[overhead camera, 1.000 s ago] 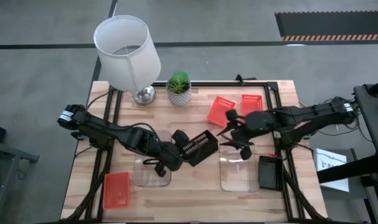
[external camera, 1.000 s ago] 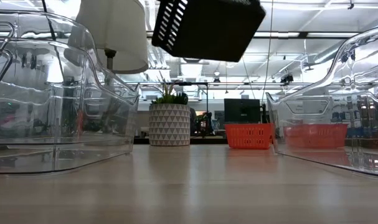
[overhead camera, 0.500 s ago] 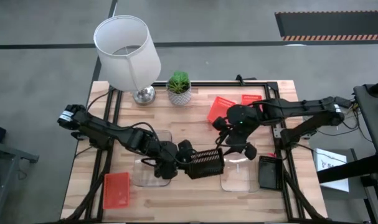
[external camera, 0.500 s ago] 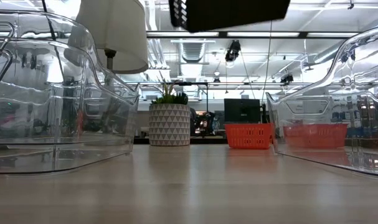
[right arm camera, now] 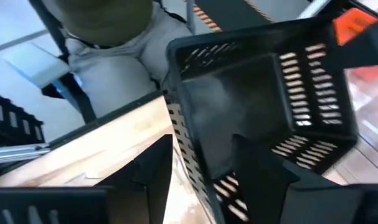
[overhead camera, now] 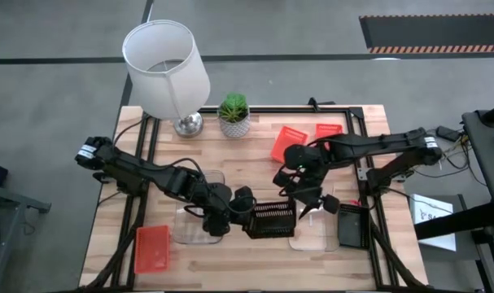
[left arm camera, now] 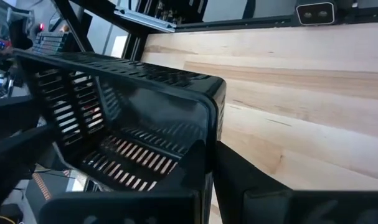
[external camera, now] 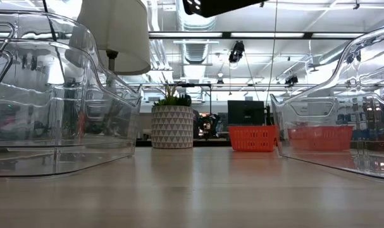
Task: Stack baskets by color
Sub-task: Stack the left black bin on the right stacked black bins
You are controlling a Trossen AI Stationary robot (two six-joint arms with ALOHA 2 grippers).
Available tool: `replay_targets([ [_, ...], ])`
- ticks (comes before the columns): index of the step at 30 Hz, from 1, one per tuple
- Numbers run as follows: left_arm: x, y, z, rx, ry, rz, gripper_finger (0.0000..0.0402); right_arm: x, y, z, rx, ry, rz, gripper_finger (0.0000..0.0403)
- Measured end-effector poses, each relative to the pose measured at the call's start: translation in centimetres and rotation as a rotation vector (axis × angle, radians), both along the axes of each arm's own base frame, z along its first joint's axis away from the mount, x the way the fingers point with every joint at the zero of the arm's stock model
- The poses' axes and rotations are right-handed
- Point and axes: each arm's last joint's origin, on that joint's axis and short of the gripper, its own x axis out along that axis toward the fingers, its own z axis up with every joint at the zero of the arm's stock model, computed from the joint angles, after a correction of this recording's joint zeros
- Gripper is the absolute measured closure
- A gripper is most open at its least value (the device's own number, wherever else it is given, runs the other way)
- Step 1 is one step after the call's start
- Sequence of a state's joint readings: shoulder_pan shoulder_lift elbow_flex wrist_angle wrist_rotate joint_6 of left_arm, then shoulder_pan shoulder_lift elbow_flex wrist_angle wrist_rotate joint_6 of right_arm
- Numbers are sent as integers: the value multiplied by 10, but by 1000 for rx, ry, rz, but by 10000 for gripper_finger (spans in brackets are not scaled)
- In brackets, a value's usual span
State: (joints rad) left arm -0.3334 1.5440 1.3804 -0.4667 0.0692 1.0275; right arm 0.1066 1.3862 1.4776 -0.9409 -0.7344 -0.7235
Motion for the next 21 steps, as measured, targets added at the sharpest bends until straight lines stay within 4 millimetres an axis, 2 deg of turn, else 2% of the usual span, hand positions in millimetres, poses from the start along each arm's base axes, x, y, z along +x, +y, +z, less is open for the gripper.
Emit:
replay_targets([
  [5, 1, 1, 1, -2, -6, 3, 401, 7, 1, -8, 3, 0, 35, 282],
  [12, 2, 4, 1, -45, 10, 46, 400, 8, 2, -10, -7, -39, 89, 383],
  [16, 3, 6, 1, -100, 27, 93, 379, 8, 2, -9, -4, -43, 90, 392],
  [21, 3, 8, 2, -115, 31, 116, 333, 8, 3, -9, -9, -40, 82, 394],
])
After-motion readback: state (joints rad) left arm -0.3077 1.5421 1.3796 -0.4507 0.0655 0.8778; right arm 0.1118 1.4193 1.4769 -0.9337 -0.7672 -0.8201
